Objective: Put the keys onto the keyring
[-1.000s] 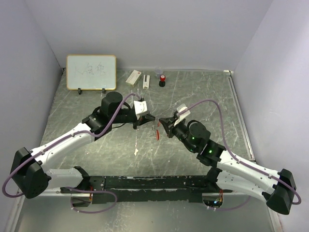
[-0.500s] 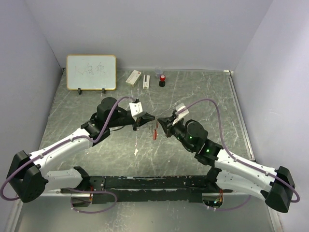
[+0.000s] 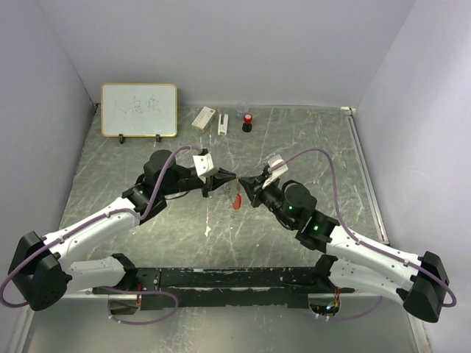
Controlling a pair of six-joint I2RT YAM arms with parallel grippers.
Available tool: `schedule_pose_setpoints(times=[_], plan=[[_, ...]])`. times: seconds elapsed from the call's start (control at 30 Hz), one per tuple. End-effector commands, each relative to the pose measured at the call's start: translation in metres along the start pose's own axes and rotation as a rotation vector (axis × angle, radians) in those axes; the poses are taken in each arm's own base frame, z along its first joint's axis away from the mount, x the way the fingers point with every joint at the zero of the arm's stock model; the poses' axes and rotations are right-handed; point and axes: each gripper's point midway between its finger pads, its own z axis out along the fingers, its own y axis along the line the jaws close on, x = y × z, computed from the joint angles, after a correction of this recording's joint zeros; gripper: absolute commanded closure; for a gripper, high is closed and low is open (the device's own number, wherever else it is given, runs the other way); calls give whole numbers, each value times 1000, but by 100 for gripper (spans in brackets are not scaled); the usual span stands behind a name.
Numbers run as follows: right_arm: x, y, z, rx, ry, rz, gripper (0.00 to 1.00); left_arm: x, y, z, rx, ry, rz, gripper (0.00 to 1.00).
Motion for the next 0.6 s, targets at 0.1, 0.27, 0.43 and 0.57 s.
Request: schedule_pose_setpoints(times=[0.1, 0.27, 0.43, 0.57], plan=[[-3, -6, -5, 34, 11, -2, 87, -44, 8, -5, -51, -138, 69, 93], [-8, -12, -11, 61, 2, 1, 71, -48, 12, -7, -72, -145, 74, 93], [-21, -19, -24, 75, -47, -12, 63, -49, 12, -5, -64, -140, 80, 93], [-30, -22, -35, 72, -104, -46, 60, -49, 7, -3, -28, -139, 88, 93]])
